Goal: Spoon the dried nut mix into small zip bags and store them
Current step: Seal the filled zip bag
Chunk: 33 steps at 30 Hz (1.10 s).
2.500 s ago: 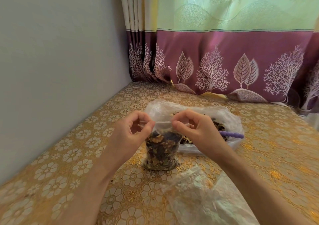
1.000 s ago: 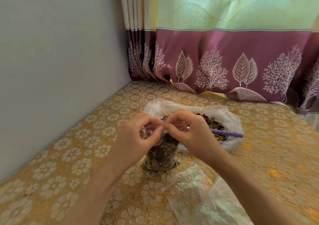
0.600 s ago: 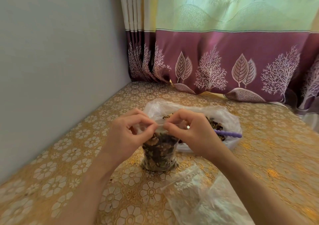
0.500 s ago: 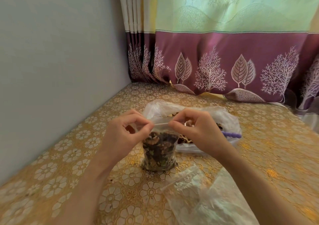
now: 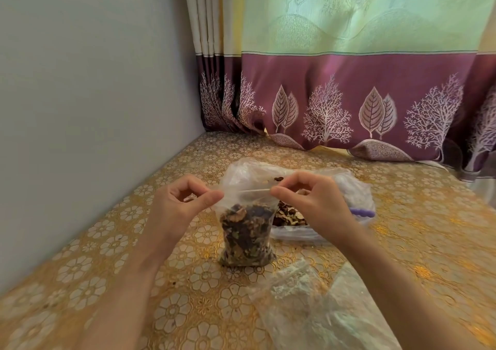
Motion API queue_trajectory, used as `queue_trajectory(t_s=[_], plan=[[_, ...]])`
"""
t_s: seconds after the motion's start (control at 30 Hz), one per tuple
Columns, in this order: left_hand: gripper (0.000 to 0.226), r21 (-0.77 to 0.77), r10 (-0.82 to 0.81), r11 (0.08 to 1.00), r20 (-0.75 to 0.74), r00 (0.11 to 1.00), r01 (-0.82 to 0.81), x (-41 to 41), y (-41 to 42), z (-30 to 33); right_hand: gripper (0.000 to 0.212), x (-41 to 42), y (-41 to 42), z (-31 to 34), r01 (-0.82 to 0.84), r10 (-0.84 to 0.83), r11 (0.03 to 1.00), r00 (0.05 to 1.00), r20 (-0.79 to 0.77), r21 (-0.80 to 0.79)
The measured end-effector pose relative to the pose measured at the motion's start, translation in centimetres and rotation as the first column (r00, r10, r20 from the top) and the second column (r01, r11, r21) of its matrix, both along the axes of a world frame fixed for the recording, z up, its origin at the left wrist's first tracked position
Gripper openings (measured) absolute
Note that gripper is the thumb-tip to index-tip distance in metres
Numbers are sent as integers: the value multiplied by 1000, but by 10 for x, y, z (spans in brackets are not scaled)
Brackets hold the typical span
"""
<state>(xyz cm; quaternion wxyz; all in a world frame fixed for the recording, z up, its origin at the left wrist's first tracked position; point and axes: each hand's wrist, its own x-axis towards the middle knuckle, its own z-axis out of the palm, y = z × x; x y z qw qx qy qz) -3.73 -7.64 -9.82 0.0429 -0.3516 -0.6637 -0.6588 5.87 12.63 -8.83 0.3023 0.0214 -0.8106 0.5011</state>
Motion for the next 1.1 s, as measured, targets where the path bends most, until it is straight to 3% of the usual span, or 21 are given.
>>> queue_trajectory(t_s=[0.13, 0.23, 0.27, 0.37, 0.53, 0.6, 0.67, 0.73, 0.9, 1.1], plan=[[24, -35, -49, 998, 104, 993, 53, -4, 2, -8, 11, -2, 2, -4, 50, -50, 999, 999, 12, 21], [73, -290, -157, 930, 240, 958, 225, -5, 5, -14, 10, -3, 5, -10, 80, -80, 996, 996, 37, -23], [78, -383, -177, 881, 277, 944, 278, -5, 6, -16, 11, -3, 5, -11, 85, -84, 995, 996, 35, -51], [62, -496, -183, 813, 281, 942, 306, -5, 10, -23, 18, -4, 3, -16, 109, -108, 989, 994, 16, -99], [53, -282, -171, 918, 355, 919, 280, -13, 1, -23, 28, -11, -4, -38, 143, -139, 989, 987, 75, -40], [53, -128, -117, 976, 375, 920, 177, -21, -9, -19, 32, -12, -6, -51, 141, -159, 977, 982, 104, 162], [50, 60, -8, 998, 444, 896, -21, -32, -19, -21, 35, -12, -6, -62, 138, -201, 875, 976, 89, 464], [49, 71, 178, 967, 494, 851, -243, -42, -28, -27, 40, -12, -5, -68, 111, -216, 756, 973, 86, 645], [47, -238, 550, 831, 220, 806, -502, -57, -30, -48, 46, -14, -3, -77, 85, -240, 624, 967, 86, 777], [55, -528, 630, 641, -51, 775, -556, -61, -24, -57, 44, -13, -4, -78, 104, -221, 630, 974, 49, 770]])
